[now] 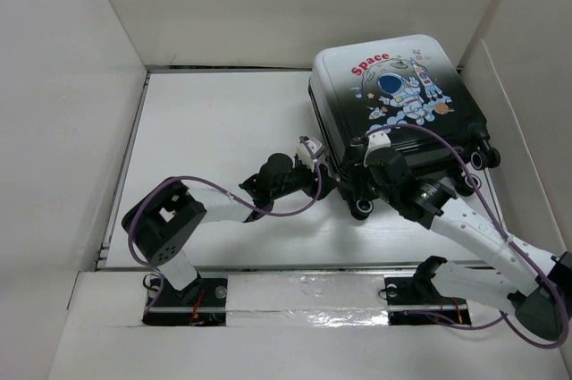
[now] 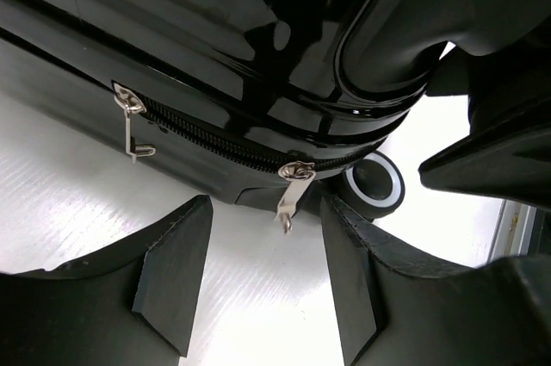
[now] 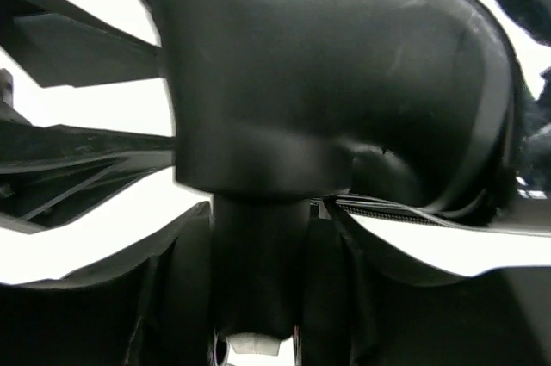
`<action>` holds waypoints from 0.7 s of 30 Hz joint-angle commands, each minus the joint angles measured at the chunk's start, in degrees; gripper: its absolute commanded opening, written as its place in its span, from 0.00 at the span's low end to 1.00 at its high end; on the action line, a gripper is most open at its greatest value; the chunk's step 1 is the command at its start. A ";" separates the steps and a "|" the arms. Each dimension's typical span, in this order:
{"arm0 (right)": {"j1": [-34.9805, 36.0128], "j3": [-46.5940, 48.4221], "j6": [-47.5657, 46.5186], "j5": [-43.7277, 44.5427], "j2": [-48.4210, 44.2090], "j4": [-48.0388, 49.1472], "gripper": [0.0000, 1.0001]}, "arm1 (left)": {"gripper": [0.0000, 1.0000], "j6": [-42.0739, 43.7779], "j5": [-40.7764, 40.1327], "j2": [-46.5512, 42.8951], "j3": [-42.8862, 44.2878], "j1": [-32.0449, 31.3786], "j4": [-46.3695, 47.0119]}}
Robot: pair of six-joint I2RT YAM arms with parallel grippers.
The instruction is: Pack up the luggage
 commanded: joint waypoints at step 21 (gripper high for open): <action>-0.52 -0.38 -1.86 -0.51 -7.00 3.59 0.00 | 0.57 3.99 0.02 6.04 10.35 -2.73 -4.95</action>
